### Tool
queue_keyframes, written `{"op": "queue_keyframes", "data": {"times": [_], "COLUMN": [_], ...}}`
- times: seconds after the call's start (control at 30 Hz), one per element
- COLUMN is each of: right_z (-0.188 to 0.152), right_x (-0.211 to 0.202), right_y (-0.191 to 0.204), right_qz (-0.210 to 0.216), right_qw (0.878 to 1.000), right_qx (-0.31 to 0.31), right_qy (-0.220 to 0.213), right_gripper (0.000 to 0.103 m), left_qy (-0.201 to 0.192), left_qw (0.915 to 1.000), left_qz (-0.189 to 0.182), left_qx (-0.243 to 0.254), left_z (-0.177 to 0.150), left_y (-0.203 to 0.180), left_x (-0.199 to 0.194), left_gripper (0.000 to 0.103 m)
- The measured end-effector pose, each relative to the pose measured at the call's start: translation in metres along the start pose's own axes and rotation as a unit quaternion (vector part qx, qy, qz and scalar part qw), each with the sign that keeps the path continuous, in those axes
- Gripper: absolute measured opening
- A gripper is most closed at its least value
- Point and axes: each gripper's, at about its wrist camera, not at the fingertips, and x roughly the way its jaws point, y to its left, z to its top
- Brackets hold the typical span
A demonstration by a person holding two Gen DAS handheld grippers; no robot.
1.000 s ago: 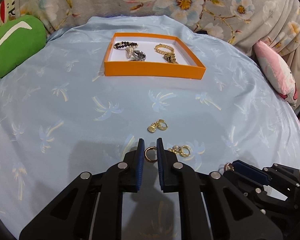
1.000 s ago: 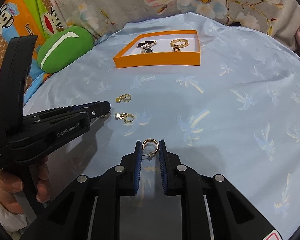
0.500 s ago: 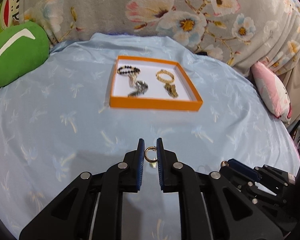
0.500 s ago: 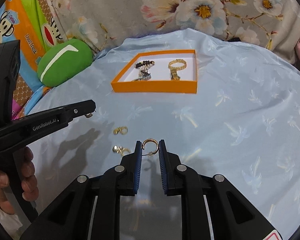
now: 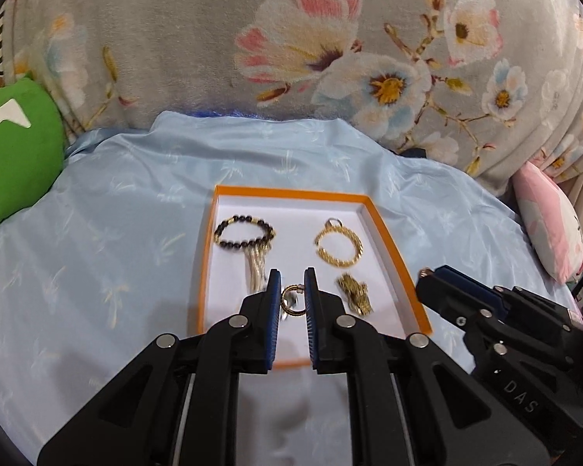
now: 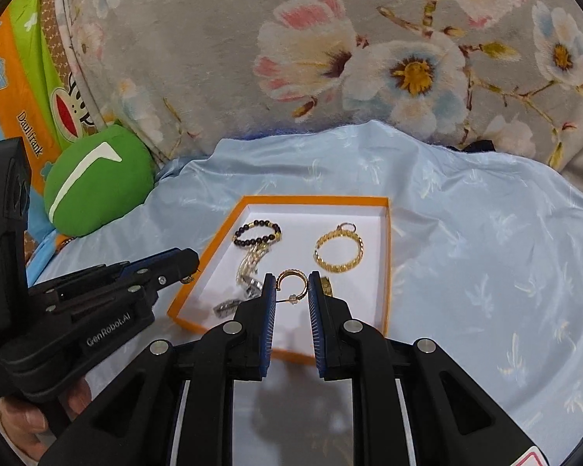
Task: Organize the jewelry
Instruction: 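Carry both earrings into the orange box and open both tools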
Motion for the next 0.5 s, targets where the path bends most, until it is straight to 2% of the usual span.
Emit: {"op": "queue_keyframes", "data": {"times": [0.3,0.43,0.5], "right_z": [0.016,0.015,0.014], "right_x": [0.076,0.088,0.089], "right_y": [-0.007,-0.010,-0.012], "right_qz": [0.000,0.008,0.007], "right_qw": [1.000,0.999,0.999], "right_qx": [0.009,0.015,0.017], "right_qy": [0.029,0.031,0.028], "right_gripper": [0.016,0.017,0.018], "left_qy": [0.024,0.024,0.022], "left_qw": [0.9997,0.9997,0.9997], "left_qz": [0.007,0.006,0.011], "left_qx": [-0.006,-0.008,-0.009], "left_z": [0.016,0.016,0.016], "left_y": [0.012,0.017,0.018], "left_x": [0.068,0.080,0.082], "left_gripper": [0.011,0.012,0.018]}}
